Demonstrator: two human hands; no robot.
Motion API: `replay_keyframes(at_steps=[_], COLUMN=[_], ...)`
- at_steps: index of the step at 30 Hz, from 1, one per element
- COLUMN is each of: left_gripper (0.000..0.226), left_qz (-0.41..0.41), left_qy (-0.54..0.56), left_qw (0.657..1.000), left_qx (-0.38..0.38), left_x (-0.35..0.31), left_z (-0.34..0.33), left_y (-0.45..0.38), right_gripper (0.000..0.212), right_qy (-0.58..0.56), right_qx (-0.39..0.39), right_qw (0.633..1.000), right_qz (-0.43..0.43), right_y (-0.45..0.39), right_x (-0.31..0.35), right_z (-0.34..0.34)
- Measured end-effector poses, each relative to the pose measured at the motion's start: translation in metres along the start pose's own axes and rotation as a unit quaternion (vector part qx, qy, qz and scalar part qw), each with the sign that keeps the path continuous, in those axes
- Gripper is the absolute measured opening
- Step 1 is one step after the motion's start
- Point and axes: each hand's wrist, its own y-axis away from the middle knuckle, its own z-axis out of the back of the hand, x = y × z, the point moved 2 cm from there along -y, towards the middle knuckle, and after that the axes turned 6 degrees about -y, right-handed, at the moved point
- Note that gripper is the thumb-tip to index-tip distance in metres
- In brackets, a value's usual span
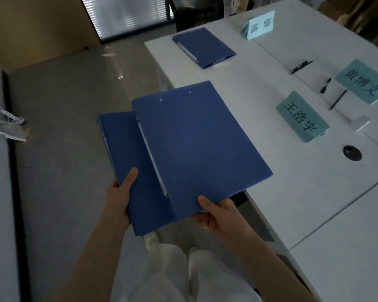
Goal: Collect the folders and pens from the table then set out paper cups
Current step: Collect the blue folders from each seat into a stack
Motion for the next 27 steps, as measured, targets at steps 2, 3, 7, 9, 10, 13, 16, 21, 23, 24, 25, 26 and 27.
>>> replay_keyframes(at_steps=[2,3,7,9,10,13,16,21,23,24,25,26,27], left_gripper=[0.062,0.065,0.057,0.049,0.049,0.057,0.059,0.051,0.050,0.050,0.051,0.051,0.052], left_qz=[-0.008,-0.011,-0.014,-0.004,0.000,0.007,0.008,-0.010,-0.008,-0.004,-0.001,0.004,0.010], left_qy=[0.007,0.013,0.030,0.044,0.047,0.056,0.061,0.041,0.027,0.024,0.023,0.020,0.018], left_qw=[1.000,1.000,0.999,0.999,0.998,0.998,0.997,0.998,0.999,0.999,0.999,1.000,1.000], left_qx=[-0.011,-0.016,-0.030,-0.028,-0.029,-0.033,-0.035,-0.042,-0.035,-0.030,-0.025,-0.021,-0.017], left_x=[-0.011,-0.017,-0.041,-0.052,-0.058,-0.077,-0.097,-0.129,-0.138,-0.141,-0.145,-0.146,-0.148], left_z=[0.010,0.018,0.044,0.060,0.069,0.101,0.130,0.172,0.183,0.186,0.188,0.190,0.189], left_y=[-0.009,-0.015,-0.041,-0.057,-0.067,-0.096,-0.119,-0.151,-0.162,-0.166,-0.172,-0.175,-0.180], right_gripper=[0.021,0.022,0.011,0.017,0.021,0.023,0.036,0.033,0.026,0.022,0.019,0.019,0.025], right_qy=[0.074,0.106,0.179,0.207,0.228,0.287,0.301,0.363,0.401,0.441,0.485,0.517,0.537], right_qx=[-0.005,-0.006,0.025,0.027,0.025,0.036,0.023,-0.092,-0.162,-0.192,-0.208,-0.214,-0.212], right_qw=[0.997,0.994,0.983,0.978,0.973,0.955,0.941,0.924,0.901,0.873,0.843,0.819,0.806], right_qz=[-0.010,-0.013,-0.003,0.004,0.000,-0.066,-0.155,-0.080,0.028,0.076,0.107,0.124,0.130], right_y=[-0.014,-0.021,-0.046,-0.058,-0.065,-0.088,-0.106,-0.148,-0.174,-0.183,-0.196,-0.204,-0.215], right_x=[-0.008,-0.011,-0.021,-0.022,-0.021,-0.023,-0.019,0.004,0.013,0.019,0.023,0.027,0.030], right_z=[-0.017,-0.029,-0.082,-0.110,-0.124,-0.158,-0.180,-0.195,-0.195,-0.195,-0.197,-0.197,-0.198])
